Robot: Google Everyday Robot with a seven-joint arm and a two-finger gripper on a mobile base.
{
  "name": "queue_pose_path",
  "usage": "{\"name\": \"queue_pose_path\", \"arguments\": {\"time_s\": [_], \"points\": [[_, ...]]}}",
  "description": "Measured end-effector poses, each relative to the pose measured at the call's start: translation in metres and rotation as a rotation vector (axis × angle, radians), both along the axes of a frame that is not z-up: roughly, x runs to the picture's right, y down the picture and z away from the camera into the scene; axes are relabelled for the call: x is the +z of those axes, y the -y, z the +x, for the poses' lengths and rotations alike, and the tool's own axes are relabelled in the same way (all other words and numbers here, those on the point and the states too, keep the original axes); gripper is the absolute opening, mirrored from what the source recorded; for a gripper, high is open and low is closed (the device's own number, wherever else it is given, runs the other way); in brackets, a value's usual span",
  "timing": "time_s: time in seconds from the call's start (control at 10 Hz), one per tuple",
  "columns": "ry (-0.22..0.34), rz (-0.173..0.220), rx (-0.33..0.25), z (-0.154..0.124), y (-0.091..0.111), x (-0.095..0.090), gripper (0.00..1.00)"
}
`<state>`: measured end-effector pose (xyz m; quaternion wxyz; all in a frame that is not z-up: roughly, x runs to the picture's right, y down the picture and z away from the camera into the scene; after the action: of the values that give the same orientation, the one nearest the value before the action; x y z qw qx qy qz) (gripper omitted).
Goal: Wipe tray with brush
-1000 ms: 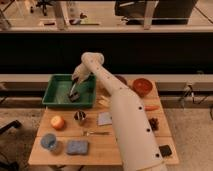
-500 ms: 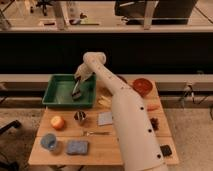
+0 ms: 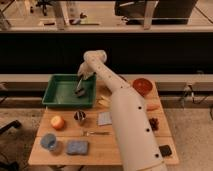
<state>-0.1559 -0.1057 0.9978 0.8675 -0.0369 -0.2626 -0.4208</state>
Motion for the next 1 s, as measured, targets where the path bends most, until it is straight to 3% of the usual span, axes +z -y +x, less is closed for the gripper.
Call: {"name": "queue_pose_path", "arguments": {"time_s": [0.4,0.6,1.0], "points": [[-0.020,0.020,-0.024,-0.002,0.010,0.010,0.00],[0.005,0.017,-0.038,-0.025,0.013,0.016,0.00],[0.080,0.008,-0.057,-0.076,0.013,0.009,0.00]]}}
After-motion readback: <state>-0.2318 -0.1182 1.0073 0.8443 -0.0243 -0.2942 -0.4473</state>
